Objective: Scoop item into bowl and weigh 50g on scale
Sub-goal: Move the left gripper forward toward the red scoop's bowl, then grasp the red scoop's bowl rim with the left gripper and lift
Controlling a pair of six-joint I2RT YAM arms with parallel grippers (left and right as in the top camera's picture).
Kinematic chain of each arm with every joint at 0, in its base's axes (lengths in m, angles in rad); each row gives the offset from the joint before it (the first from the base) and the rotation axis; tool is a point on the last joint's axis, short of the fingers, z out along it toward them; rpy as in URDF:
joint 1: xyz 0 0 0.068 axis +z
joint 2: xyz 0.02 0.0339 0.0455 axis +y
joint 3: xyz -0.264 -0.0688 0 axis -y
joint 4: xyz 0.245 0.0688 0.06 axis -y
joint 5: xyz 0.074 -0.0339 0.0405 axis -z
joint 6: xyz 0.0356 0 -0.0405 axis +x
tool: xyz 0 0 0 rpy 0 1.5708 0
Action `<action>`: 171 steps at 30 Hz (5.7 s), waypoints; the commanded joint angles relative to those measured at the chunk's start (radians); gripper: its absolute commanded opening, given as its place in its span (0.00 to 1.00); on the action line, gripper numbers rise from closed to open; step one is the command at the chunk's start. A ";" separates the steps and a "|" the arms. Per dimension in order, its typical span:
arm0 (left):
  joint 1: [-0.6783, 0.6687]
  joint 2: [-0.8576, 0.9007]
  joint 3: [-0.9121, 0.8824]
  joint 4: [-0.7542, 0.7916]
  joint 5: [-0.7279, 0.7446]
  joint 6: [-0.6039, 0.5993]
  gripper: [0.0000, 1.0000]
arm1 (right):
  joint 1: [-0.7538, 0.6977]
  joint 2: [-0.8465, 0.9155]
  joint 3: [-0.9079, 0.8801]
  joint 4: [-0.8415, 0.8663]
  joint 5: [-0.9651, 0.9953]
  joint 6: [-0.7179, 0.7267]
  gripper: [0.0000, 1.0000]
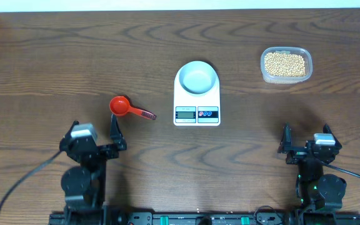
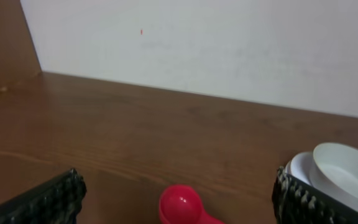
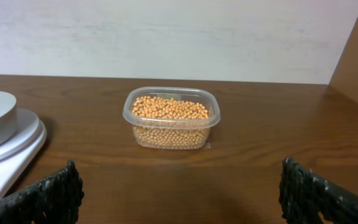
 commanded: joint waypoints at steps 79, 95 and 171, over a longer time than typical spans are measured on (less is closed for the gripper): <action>0.004 0.847 0.774 -0.549 -0.140 -0.481 0.98 | 0.006 -0.007 -0.002 -0.003 0.008 0.014 0.99; 0.004 0.866 0.773 -0.569 -0.146 -0.571 0.98 | 0.006 -0.007 -0.002 -0.003 0.008 0.014 0.99; -0.041 1.448 0.769 -0.393 -0.088 -1.103 0.07 | 0.006 -0.007 -0.002 -0.003 0.008 0.014 0.99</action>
